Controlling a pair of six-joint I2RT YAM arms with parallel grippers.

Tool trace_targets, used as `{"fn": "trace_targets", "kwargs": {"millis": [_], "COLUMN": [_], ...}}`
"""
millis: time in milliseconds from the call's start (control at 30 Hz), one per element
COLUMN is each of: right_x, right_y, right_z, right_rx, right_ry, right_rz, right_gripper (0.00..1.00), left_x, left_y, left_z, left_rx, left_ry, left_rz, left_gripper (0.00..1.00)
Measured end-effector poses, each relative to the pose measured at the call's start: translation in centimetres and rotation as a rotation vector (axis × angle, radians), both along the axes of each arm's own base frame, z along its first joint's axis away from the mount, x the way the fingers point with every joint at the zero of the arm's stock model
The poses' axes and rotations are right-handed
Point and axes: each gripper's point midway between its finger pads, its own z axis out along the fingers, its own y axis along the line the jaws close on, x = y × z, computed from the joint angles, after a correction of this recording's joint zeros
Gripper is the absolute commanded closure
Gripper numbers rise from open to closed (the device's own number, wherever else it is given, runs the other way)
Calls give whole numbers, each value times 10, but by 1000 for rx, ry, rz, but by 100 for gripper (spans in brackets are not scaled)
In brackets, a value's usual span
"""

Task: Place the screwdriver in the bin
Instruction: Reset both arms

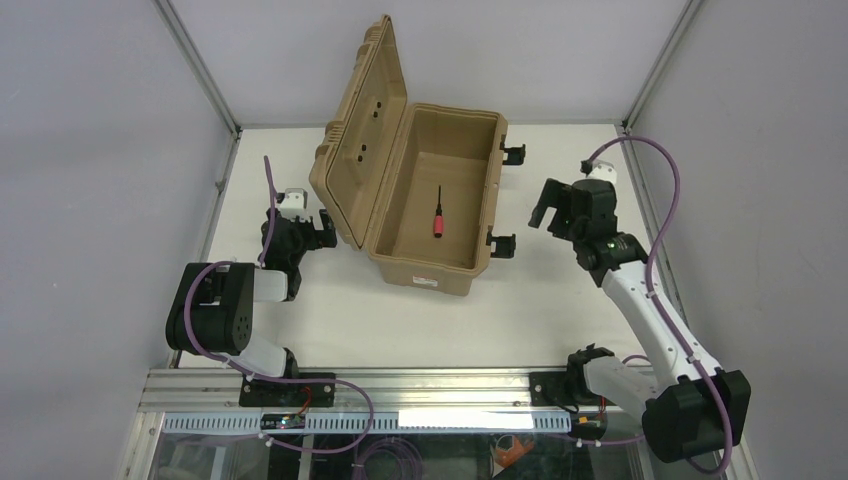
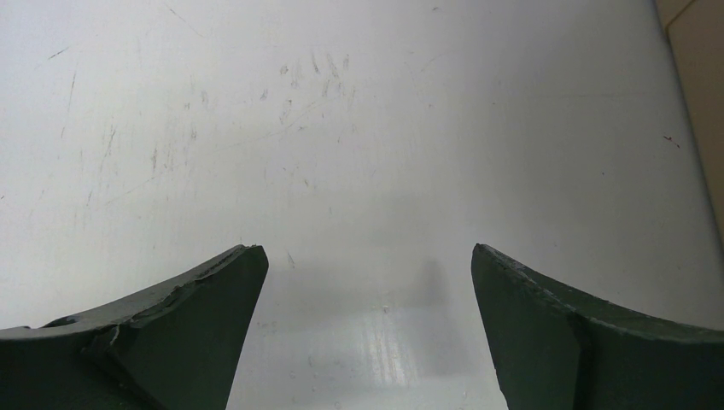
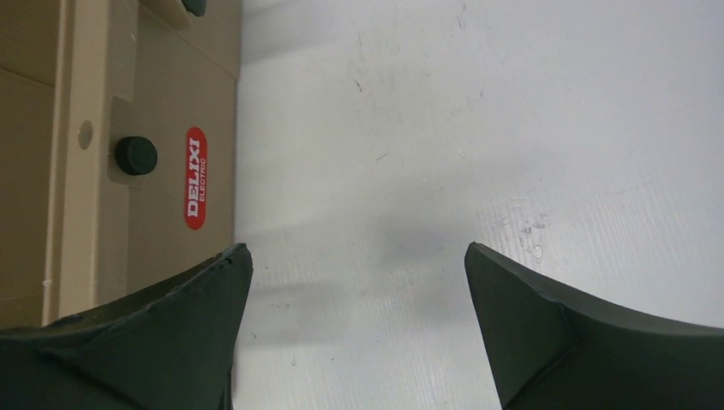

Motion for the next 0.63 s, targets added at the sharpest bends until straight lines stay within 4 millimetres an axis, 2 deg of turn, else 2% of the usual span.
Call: {"fn": "trace_targets", "kwargs": {"millis": [233, 633], "right_x": [-6, -4], "right_y": [-1, 0], "right_z": [-22, -22], "right_rx": [1, 10], "right_ry": [34, 18], "right_rz": [-6, -10], "right_gripper": [0, 0], "left_x": [0, 0], "left_y": [0, 0], "left_z": [0, 0], "left_rx": [0, 0], "left_ry": [0, 0], "left_rz": [0, 0], "left_gripper": [1, 1]}}
